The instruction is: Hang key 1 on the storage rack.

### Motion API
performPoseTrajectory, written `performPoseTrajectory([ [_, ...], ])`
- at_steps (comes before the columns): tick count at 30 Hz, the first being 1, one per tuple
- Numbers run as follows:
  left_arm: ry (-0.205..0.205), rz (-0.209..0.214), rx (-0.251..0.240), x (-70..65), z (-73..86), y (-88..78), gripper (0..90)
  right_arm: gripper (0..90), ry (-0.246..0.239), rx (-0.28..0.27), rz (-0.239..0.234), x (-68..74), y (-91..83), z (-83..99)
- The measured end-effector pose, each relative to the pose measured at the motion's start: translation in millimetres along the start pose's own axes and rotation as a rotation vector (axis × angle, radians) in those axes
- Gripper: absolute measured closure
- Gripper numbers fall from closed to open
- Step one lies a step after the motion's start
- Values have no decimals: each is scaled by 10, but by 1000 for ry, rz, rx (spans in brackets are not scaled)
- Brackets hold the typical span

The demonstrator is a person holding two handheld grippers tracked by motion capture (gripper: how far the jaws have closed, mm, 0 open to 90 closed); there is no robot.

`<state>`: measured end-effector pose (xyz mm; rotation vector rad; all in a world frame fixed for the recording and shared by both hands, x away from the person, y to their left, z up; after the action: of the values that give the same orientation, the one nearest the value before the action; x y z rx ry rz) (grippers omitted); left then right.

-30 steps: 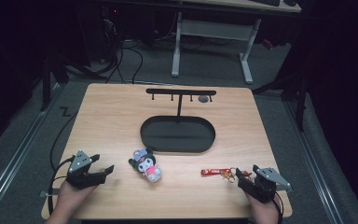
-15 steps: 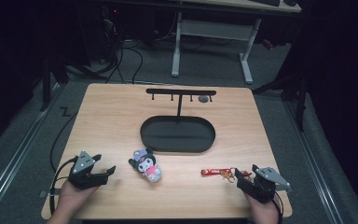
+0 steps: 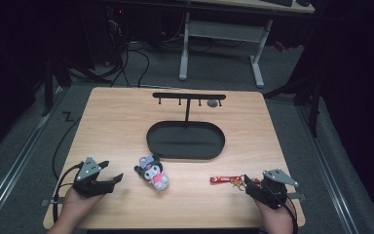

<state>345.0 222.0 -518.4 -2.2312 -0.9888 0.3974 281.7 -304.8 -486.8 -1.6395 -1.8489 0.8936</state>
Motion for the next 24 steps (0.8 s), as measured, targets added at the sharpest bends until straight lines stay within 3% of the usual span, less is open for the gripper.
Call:
performPoseTrajectory([
  [5,11,-5,-3,-16,9,-9,254,258,-36,54,-3,20,-19,-36],
  [6,10,-8,-2,-7,11,13,252,252,-69,84,-12,29,-3,-36],
  [12,17,-3,12,-1,31,25,248,247,-101,160,-34,70,69,10],
  [24,28,3,11,-27,40,6,248,238,-184,250,-11,109,76,63],
])
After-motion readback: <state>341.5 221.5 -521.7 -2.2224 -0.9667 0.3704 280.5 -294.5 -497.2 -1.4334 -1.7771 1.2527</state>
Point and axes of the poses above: each handheld gripper's, and its own axes: y roughly forward along the jaws, z roughly out of its underside, x roughly to its left, the point moved 1 cm from there along y, roughly forward along the jaws, and after that the axes turned 10 degrees about x, right-handed, at the moved point
